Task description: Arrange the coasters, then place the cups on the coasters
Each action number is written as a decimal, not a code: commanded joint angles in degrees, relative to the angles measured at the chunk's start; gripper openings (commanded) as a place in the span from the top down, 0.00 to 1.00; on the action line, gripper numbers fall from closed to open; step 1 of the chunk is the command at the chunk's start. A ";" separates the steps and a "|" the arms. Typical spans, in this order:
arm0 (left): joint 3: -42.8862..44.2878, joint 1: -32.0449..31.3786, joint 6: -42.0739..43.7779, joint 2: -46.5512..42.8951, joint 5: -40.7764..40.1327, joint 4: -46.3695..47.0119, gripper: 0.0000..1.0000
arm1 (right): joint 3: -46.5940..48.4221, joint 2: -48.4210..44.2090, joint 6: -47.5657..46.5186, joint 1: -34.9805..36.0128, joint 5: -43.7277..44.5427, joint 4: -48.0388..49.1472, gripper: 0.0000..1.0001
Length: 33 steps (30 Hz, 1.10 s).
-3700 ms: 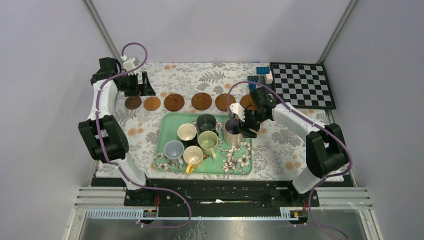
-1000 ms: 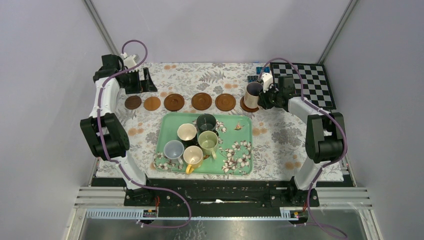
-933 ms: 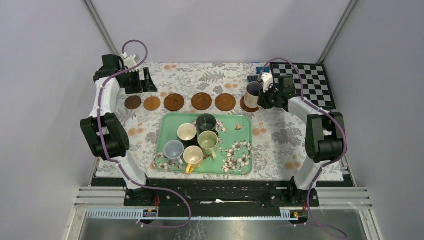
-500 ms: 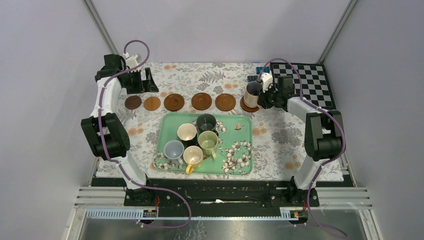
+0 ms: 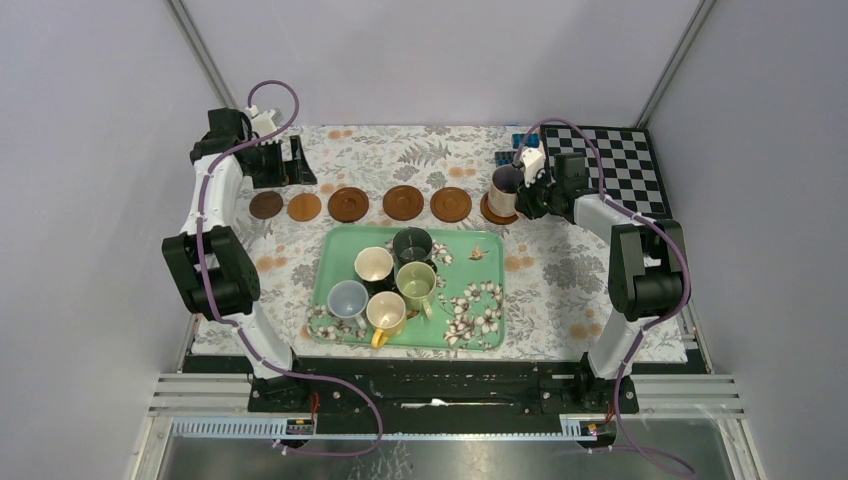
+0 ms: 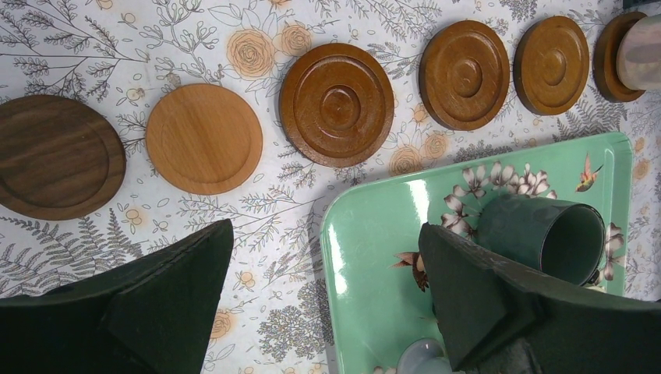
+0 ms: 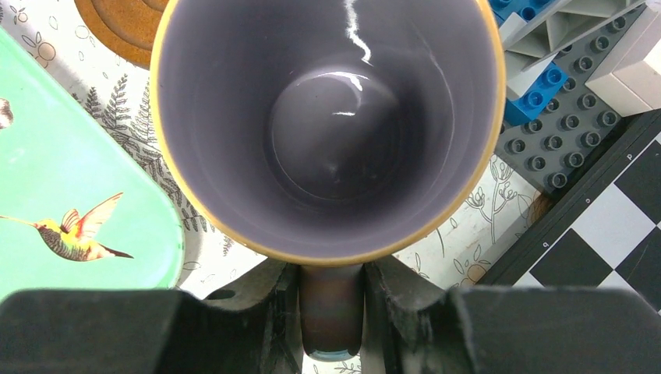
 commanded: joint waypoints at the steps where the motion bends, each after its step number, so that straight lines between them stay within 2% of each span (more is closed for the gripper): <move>1: 0.59 -0.16 -0.15 -1.96 -0.43 1.37 0.01 | 0.91 -1.05 -1.24 -0.32 -0.82 5.84 0.73; 4: 0.41 -0.22 -0.28 -2.14 -0.76 1.32 0.01 | 0.57 -0.68 -1.38 -0.31 -0.60 6.45 0.71; 6: 0.28 -0.16 -0.13 -2.16 -1.09 1.32 0.01 | 0.68 -0.36 -1.41 -0.31 -0.46 6.31 0.58; 11: 0.01 -0.24 0.06 -2.34 -1.02 1.37 0.01 | 0.96 -0.39 -1.54 -0.31 -0.94 5.80 0.50; 27: 2.03 -1.09 2.07 -2.42 -0.91 -0.58 0.01 | 0.04 -1.49 -3.64 -0.31 -2.29 2.70 0.42; 33: 1.81 -1.52 3.17 -2.82 -1.05 -0.90 0.01 | -0.31 -1.32 -4.15 -0.31 -2.12 3.06 0.43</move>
